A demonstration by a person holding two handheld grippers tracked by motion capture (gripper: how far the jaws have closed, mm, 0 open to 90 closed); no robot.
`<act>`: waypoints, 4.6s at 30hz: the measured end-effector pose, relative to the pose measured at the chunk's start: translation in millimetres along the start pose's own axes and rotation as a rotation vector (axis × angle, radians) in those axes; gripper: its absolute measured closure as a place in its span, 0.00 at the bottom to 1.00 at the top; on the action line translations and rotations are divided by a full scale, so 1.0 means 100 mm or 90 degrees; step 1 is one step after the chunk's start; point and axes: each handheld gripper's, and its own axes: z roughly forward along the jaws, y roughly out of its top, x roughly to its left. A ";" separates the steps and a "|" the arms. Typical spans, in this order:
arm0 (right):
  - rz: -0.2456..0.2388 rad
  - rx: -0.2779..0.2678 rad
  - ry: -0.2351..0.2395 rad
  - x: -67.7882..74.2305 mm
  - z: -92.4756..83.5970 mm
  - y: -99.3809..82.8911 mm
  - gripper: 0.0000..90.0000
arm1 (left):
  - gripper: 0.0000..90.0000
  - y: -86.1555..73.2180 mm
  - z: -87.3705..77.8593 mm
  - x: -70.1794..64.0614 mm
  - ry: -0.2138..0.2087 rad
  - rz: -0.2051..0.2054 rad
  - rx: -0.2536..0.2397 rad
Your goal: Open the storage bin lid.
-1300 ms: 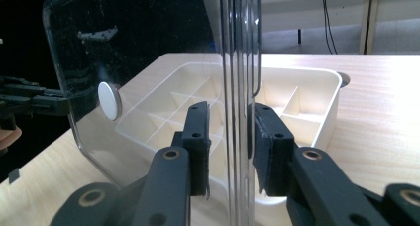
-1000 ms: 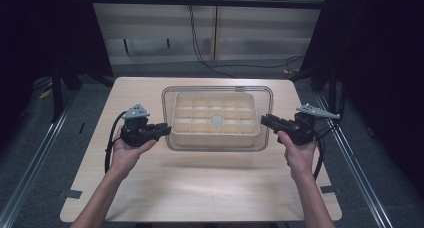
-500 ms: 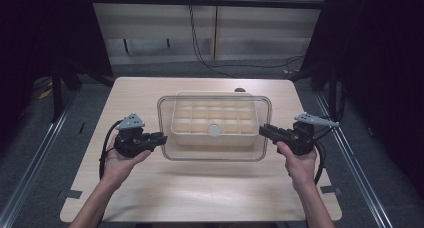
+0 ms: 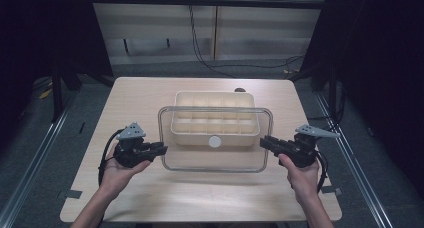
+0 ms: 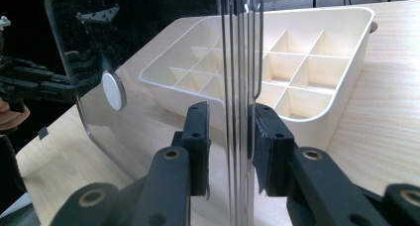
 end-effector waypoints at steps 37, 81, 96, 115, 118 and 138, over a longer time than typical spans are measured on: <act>0.030 0.057 0.024 0.12 -0.14 -0.47 0.78 | 0.83 -0.48 -0.02 -0.25 -0.038 -0.012 0.073; 0.034 0.125 0.001 0.09 0.05 -0.76 0.72 | 0.71 -0.63 0.08 -0.26 -0.042 -0.013 0.094; 0.033 0.156 -0.010 0.05 0.14 -0.81 0.65 | 0.66 -0.67 0.14 -0.26 -0.045 -0.012 0.121; 0.049 0.194 -0.031 -0.04 0.30 -0.87 0.56 | 0.63 -0.73 0.23 -0.23 -0.051 -0.020 0.151; 0.051 0.203 -0.036 -0.04 0.32 -0.88 0.54 | 0.63 -0.73 0.24 -0.21 -0.053 -0.025 0.155; 0.033 0.213 -0.078 -0.07 0.39 -0.91 0.42 | 0.54 -0.74 0.37 -0.17 -0.071 -0.052 0.182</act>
